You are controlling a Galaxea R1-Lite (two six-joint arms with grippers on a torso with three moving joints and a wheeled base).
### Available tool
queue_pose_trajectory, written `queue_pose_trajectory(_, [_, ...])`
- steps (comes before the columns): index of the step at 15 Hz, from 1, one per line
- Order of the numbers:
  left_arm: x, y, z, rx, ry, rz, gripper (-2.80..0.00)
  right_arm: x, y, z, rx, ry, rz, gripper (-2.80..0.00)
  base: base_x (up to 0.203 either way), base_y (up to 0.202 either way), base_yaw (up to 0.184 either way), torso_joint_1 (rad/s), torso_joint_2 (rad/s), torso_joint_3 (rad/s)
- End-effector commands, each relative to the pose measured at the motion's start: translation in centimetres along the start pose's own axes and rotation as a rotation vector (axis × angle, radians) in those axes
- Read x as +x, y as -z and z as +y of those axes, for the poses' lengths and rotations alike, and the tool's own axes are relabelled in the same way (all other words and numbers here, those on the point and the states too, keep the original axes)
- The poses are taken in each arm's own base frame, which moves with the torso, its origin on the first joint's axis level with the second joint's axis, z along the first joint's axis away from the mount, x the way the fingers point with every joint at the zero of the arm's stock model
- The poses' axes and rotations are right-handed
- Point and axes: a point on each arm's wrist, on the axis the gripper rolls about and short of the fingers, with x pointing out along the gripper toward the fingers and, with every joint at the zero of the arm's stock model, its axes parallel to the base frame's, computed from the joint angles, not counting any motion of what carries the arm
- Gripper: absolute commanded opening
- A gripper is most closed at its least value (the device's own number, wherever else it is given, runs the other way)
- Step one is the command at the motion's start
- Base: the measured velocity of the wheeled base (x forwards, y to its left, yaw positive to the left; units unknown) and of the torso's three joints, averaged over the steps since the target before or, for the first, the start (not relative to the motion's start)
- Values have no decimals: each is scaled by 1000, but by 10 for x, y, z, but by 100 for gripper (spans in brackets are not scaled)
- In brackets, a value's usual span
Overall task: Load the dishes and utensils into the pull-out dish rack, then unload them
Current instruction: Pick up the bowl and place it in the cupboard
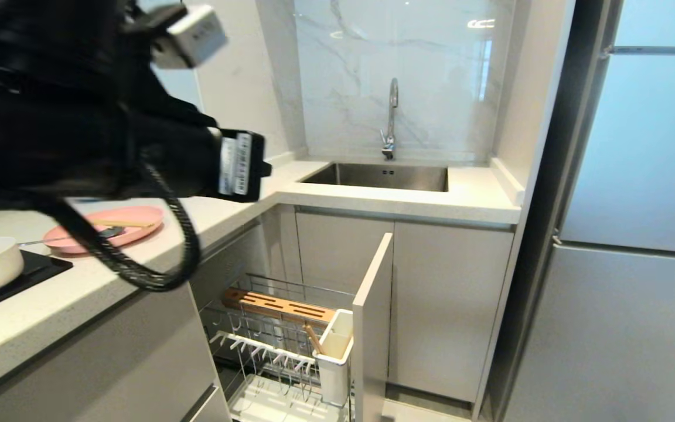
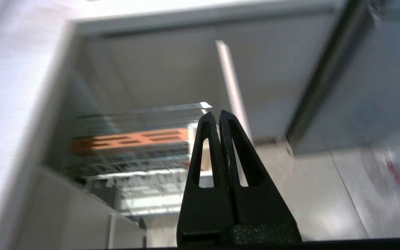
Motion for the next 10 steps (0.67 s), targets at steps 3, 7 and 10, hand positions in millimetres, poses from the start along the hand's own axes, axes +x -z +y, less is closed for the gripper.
queue_pose_trajectory(3, [-104,3,74,-110,-226,-221,-280,0,0,0,1,0,1,-280,0,0,0,0,0,0])
queue_pose_trajectory(7, [-183,44,90,-130,-360,-349,-280,0,0,0,1,0,1,-280,0,0,0,0,0,0])
queue_pose_trajectory(10, [-229,105,76,-84,-354,-415,-280,0,0,0,1,0,1,-280,0,0,0,0,0,0])
